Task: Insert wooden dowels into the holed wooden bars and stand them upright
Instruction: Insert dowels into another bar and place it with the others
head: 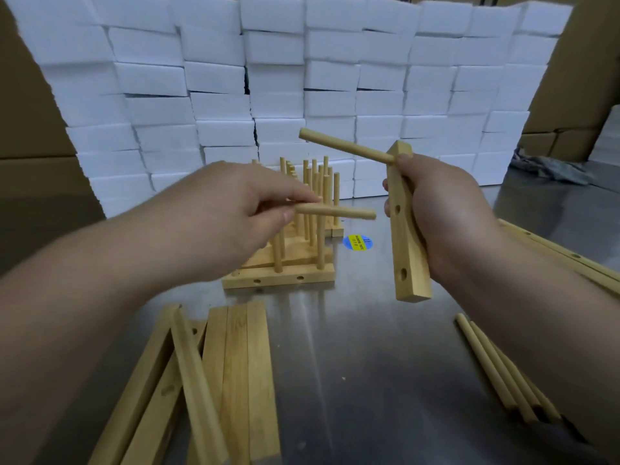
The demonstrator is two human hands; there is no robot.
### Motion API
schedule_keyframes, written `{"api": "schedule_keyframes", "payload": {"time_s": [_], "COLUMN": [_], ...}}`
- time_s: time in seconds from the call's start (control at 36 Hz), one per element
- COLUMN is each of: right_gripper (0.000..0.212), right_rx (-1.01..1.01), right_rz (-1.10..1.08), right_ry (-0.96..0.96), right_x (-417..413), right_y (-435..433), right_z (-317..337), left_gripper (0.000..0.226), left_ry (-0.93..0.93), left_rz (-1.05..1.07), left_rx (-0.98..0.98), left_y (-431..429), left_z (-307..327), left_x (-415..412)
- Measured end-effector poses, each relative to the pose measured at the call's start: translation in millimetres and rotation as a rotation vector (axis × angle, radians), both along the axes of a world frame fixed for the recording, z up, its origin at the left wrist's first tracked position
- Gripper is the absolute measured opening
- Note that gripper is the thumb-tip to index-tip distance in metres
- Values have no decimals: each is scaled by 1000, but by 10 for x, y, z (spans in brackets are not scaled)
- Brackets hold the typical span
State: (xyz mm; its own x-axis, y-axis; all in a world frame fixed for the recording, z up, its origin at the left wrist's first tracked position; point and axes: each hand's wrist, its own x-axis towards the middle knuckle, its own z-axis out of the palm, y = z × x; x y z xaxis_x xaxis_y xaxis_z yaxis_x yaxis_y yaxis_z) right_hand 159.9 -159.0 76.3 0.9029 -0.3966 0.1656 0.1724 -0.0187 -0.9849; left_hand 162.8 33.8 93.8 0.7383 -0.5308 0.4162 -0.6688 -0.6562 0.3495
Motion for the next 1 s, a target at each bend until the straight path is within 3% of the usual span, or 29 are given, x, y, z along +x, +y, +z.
{"api": "schedule_keyframes", "payload": {"time_s": [0.28,0.5,0.72,1.0], "right_gripper": [25,27,14,25], "right_rx": [-38,3,-36,-61], "right_rz": [12,-22,-8,7], "right_ry": [-22,-46,-68,-111], "right_x": [-15,-16,-48,-79], "right_y": [89,69,55,69], "right_z": [-41,-17,12,8], "left_gripper": [38,31,31,24], "left_ry": [-193,-240,-244,-138], "left_rz": [-4,-15,-46,-64], "left_rx": [-144,-196,-176,-294], "left_y": [-147,-238,-243,-258], "left_z": [-174,-262,-279,-268], "left_x": [8,-77,-87,-113]}}
